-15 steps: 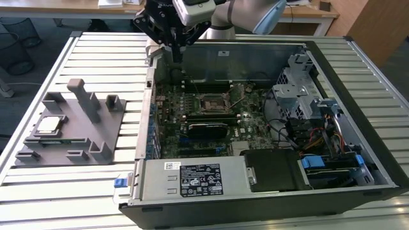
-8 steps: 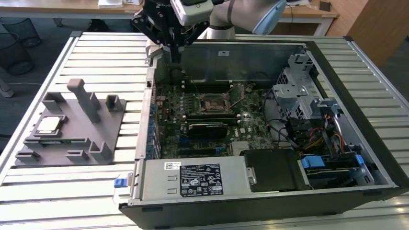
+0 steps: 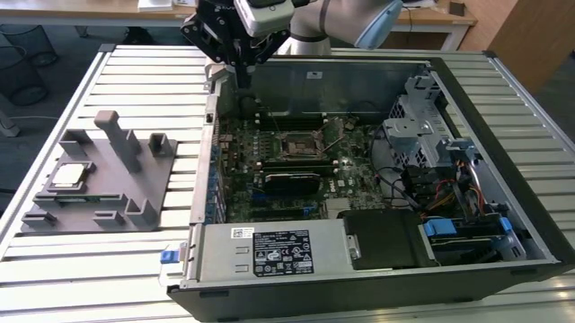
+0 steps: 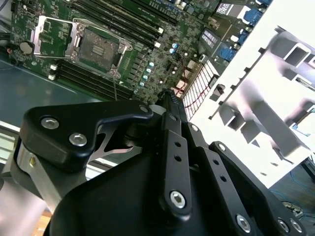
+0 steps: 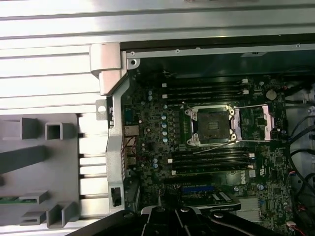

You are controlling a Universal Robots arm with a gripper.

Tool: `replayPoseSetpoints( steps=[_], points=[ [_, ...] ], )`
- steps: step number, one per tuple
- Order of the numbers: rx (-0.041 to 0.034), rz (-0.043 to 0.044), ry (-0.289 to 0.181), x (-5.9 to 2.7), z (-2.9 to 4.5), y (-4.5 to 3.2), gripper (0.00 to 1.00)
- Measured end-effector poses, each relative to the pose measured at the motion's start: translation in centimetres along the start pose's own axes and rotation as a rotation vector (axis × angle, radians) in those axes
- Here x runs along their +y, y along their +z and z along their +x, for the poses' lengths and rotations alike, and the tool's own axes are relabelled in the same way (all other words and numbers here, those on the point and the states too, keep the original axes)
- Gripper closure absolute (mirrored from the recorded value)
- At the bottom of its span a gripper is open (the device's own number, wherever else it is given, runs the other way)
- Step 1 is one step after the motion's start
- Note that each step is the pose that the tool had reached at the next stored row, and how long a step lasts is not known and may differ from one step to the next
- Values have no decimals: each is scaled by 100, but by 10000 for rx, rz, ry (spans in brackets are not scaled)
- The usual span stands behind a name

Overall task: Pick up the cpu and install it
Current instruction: 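Reach for the cpu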

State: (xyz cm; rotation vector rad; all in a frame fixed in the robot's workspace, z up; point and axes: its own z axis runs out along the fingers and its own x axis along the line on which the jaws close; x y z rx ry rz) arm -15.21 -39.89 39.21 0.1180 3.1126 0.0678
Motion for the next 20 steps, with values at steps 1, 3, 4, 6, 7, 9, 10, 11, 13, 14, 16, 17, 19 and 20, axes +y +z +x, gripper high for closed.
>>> replayPoseSetpoints(
  steps=[1, 3, 4, 6, 7, 9, 10, 11, 13, 14, 16, 17, 19, 20],
  points=[
    [0, 0, 1, -1, 8, 0, 89],
    [0, 1, 0, -2, 24, 0, 89],
    [0, 1, 1, -2, 32, 0, 89],
    [0, 1, 0, -4, 47, 1, 89],
    [0, 0, 0, -4, 54, 1, 89],
    [0, 1, -1, -6, 70, 1, 89],
    [1, 2, -1, -6, 79, 1, 89],
    [1, 1, 0, -7, 88, 1, 89],
    [0, 0, 0, -8, 105, 2, 89],
    [0, 1, -1, -9, 114, 2, 89],
    [0, 1, 0, -10, 134, 2, 89],
    [0, 1, 0, -11, 143, 2, 89],
    [0, 1, 1, -13, 163, 3, 89],
    [0, 1, 0, -13, 173, 3, 89]
  ],
)
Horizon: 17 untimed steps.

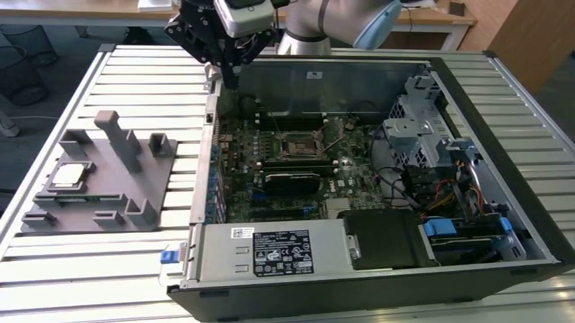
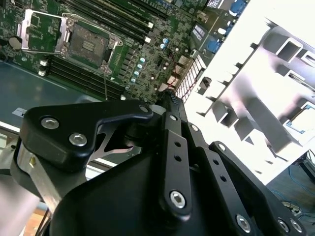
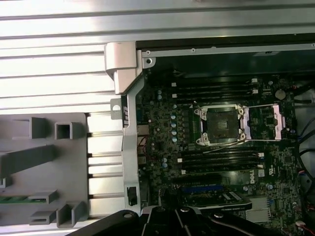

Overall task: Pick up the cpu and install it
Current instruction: 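Reach for the cpu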

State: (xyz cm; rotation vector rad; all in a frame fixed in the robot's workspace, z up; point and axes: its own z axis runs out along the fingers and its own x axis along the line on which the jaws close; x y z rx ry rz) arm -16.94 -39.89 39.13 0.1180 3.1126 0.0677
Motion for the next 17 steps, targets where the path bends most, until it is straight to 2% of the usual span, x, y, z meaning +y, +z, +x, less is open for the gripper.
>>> replayPoseSetpoints(
  steps=[17],
  points=[
    [0, -1, 0, -11, 142, 5, 89]
  ],
)
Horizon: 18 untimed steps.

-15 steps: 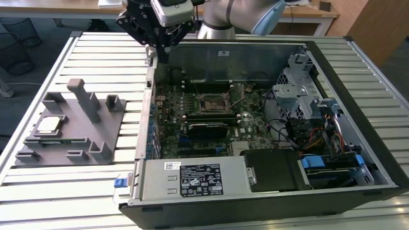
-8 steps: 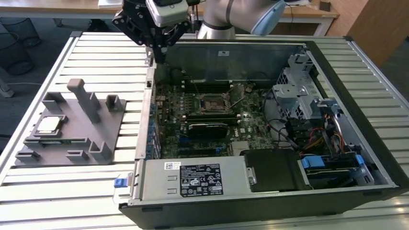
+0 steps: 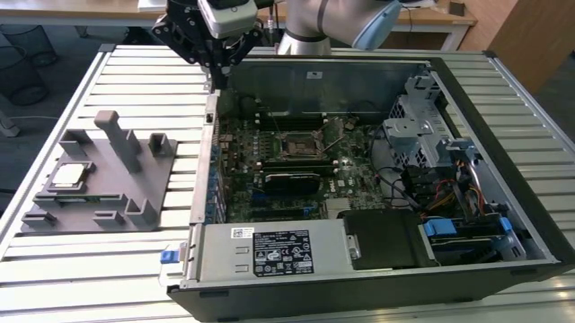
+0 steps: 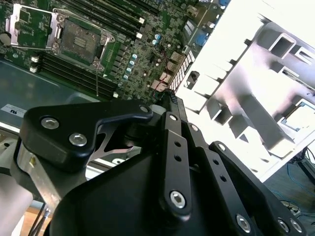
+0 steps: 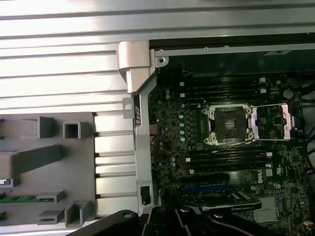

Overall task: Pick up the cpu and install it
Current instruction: 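Reach for the cpu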

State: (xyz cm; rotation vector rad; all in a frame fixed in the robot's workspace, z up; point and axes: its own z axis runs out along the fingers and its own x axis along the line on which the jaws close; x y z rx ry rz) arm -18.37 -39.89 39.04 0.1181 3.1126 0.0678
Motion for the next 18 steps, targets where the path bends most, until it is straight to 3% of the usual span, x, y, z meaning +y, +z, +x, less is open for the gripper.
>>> replayPoseSetpoints(
  steps=[18],
  points=[
    [1, 0, -1, -10, 122, 8, 89]
  ],
)
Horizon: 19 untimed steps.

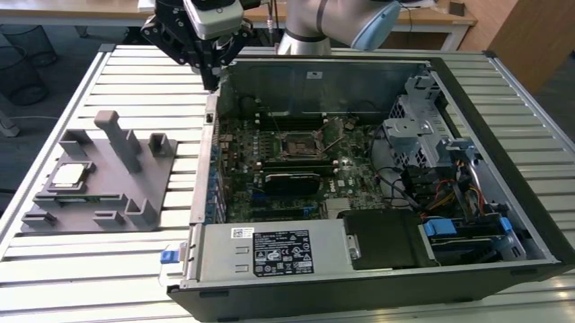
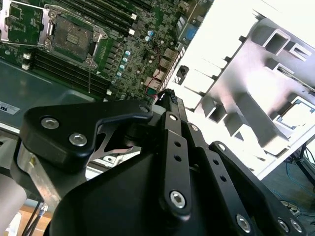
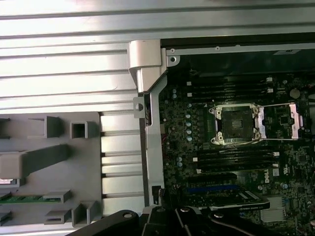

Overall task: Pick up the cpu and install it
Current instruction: 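Reach for the cpu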

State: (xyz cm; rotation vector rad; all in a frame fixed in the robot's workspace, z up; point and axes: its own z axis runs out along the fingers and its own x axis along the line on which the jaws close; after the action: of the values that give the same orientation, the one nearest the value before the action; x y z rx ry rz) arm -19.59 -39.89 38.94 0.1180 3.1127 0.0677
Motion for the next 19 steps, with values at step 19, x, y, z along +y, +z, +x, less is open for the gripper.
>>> replayPoseSetpoints(
  steps=[19],
  points=[
    [0, 0, 0, -11, 136, 7, 89]
  ],
)
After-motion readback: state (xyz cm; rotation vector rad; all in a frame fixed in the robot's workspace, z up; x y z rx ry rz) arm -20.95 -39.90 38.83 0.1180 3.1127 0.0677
